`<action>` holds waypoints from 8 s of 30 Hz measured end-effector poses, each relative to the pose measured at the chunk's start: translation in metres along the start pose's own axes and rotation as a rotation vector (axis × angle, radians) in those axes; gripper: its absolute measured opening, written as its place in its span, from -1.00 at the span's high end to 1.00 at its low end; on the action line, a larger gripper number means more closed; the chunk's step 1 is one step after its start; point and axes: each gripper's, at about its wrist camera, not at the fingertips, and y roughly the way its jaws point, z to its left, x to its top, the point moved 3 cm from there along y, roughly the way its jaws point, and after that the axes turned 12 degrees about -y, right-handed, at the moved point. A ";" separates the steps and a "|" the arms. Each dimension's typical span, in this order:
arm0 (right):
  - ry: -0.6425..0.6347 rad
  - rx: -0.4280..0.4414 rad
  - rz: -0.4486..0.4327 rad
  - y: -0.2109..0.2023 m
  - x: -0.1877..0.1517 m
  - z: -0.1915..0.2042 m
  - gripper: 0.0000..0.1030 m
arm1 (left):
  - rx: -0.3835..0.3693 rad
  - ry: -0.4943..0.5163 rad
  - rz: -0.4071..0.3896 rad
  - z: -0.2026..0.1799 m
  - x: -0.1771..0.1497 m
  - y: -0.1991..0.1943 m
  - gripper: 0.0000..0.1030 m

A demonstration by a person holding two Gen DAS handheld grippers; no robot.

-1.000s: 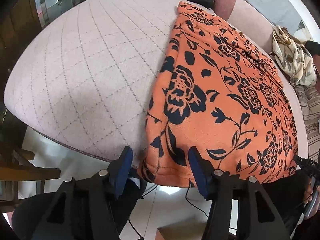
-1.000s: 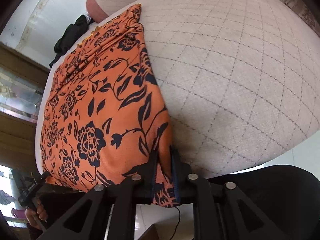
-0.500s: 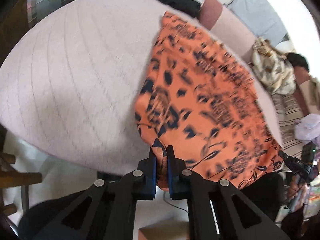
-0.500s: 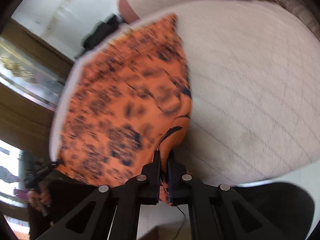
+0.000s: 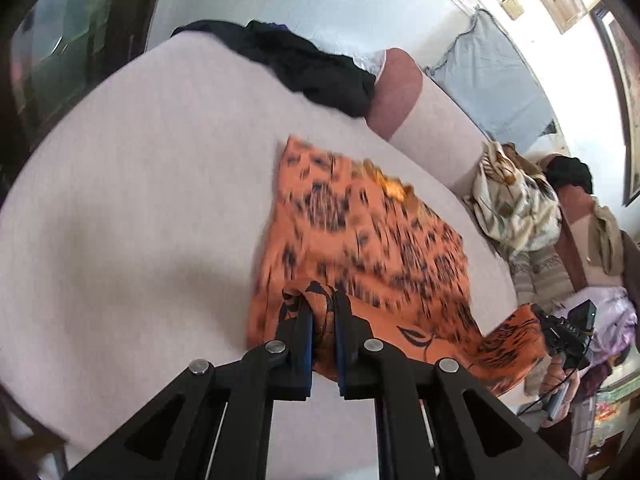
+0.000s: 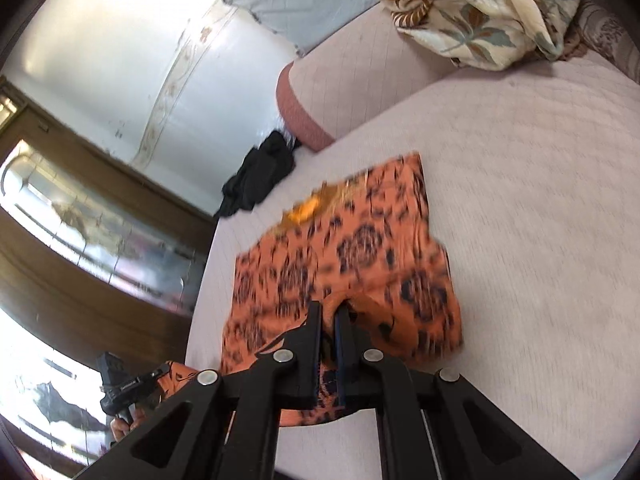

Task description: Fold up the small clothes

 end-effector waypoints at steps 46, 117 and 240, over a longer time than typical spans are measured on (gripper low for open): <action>-0.387 -0.428 0.245 0.299 0.053 0.061 -0.03 | 0.307 -0.063 -0.100 -0.057 -0.011 0.169 -0.46; -0.387 -0.289 0.198 0.364 0.071 0.197 0.17 | 0.419 -0.143 -0.066 0.022 0.010 0.122 -0.50; 0.189 -0.104 -0.034 0.118 -0.059 0.034 -0.08 | 0.457 0.004 -0.274 -0.030 -0.048 0.107 -0.68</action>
